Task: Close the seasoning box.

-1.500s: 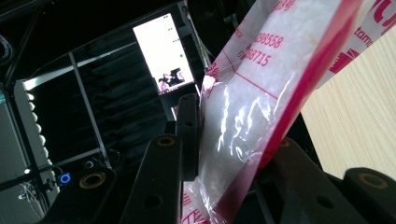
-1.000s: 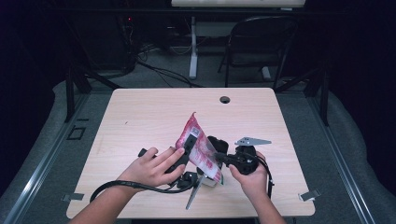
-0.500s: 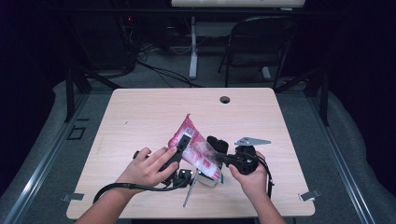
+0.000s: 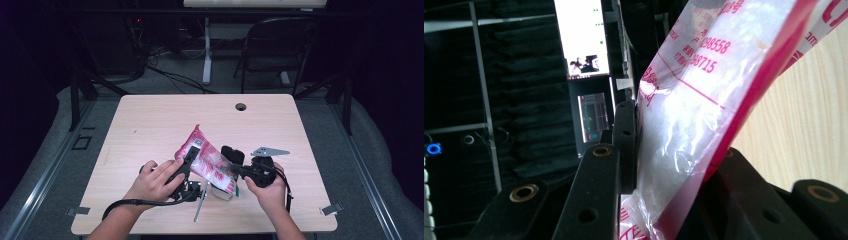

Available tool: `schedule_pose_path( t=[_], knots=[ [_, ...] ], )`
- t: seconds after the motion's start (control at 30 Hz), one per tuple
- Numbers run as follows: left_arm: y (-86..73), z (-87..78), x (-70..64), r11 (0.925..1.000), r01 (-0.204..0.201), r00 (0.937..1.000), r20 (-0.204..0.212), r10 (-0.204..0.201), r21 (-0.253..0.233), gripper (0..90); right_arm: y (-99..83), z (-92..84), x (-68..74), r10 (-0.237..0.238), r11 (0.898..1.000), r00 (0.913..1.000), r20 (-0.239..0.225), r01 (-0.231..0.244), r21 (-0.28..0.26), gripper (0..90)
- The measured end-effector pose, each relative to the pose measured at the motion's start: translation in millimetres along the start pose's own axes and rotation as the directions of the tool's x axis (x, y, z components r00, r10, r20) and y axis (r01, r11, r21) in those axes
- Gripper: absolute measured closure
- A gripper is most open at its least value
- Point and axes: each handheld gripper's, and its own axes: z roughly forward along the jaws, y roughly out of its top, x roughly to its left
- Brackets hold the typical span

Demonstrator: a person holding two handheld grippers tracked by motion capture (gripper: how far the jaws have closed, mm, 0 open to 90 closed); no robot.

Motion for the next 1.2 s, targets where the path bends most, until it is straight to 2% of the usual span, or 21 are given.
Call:
schedule_pose_path(
  t=[0.13,0.17,0.27,0.3,0.37,0.47,0.53,0.7,0.97,1.07,1.2],
  knots=[
    [-2.7,1.5,-3.7,0.9991,0.043,0.9991,-0.001,-0.043,-0.008,76.6,0.2,-0.7,0.0,0.001,1.000,1.0000,0.003,-0.001,-0.004,90.0],
    [-3.4,0.9,-3.8,0.9992,0.040,0.9992,-0.001,-0.040,0.001,76.6,0.4,-1.1,0.4,0.000,1.000,1.0000,0.004,0.000,-0.005,90.0],
    [-5.8,1.2,-6.4,0.9961,0.088,0.9961,0.001,-0.088,-0.006,76.7,1.5,-2.8,1.7,-0.001,1.000,1.0000,0.001,0.001,-0.014,90.0],
    [-6.5,0.4,-5.9,0.9961,0.088,0.9961,0.002,-0.088,0.004,76.6,2.1,-3.7,1.9,-0.006,1.000,1.0000,0.003,0.006,-0.010,90.0],
    [-7.6,0.0,-7.9,0.9931,0.118,0.9930,-0.005,-0.118,-0.001,76.7,2.8,-4.6,3.2,-0.008,1.000,1.0000,0.004,0.008,-0.017,90.0],
    [-10.2,0.5,-12.1,0.9863,0.165,0.9862,0.010,-0.165,0.002,76.7,3.5,-5.8,3.7,-0.012,1.000,0.9999,0.001,0.012,-0.017,90.0],
    [-10.4,1.6,-13.8,0.9879,0.155,0.9877,0.017,-0.155,0.009,76.9,3.5,-6.0,3.8,-0.010,1.000,0.9999,0.004,0.010,-0.018,90.0],
    [-13.1,1.4,-16.0,0.9824,0.187,0.9819,0.029,-0.187,0.006,77.0,4.1,-6.9,4.1,-0.012,1.000,0.9999,0.003,0.012,-0.021,90.0],
    [-18.5,3.1,-20.6,0.9794,0.202,0.9782,0.049,-0.202,0.007,77.0,3.9,-5.5,6.2,-0.018,1.000,0.9998,-0.007,0.018,-0.020,90.0],
    [-20.4,2.9,-22.3,0.9758,0.218,0.9737,0.065,-0.219,0.011,77.0,4.6,-6.4,6.5,-0.023,1.000,0.9997,-0.008,0.022,-0.016,90.0],
    [-22.9,3.5,-24.6,0.9681,0.250,0.9642,0.088,-0.250,0.011,77.0,5.2,-6.4,7.5,-0.021,1.000,0.9997,-0.013,0.021,-0.021,90.0]
  ],
)
